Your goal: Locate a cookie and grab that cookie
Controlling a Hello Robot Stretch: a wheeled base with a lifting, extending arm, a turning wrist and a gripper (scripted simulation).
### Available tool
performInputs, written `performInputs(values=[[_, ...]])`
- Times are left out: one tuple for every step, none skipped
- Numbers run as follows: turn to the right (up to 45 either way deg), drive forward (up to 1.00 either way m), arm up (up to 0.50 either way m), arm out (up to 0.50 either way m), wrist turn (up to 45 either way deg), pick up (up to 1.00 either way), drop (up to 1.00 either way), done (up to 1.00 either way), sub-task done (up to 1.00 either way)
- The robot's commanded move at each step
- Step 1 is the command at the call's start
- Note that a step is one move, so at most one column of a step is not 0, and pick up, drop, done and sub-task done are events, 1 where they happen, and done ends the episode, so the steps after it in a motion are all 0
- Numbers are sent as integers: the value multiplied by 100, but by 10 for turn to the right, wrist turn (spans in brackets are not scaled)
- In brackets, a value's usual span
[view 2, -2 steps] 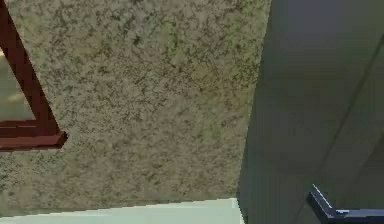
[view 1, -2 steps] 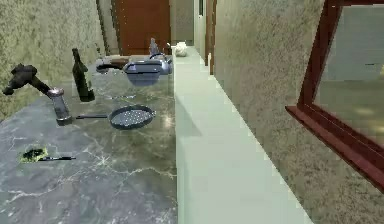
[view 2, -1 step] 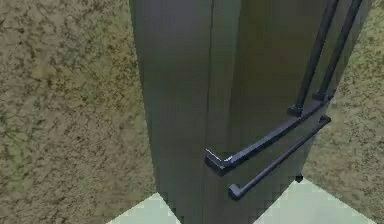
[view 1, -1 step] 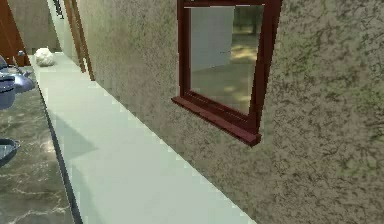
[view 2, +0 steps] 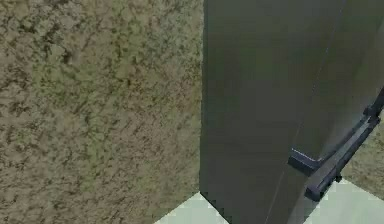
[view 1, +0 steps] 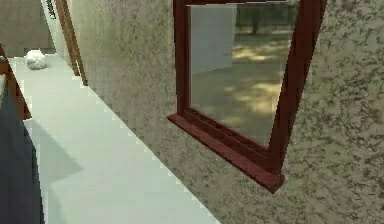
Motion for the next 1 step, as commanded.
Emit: performInputs(values=[[-360, 0, 0, 0, 0, 0, 0, 0, 0]])
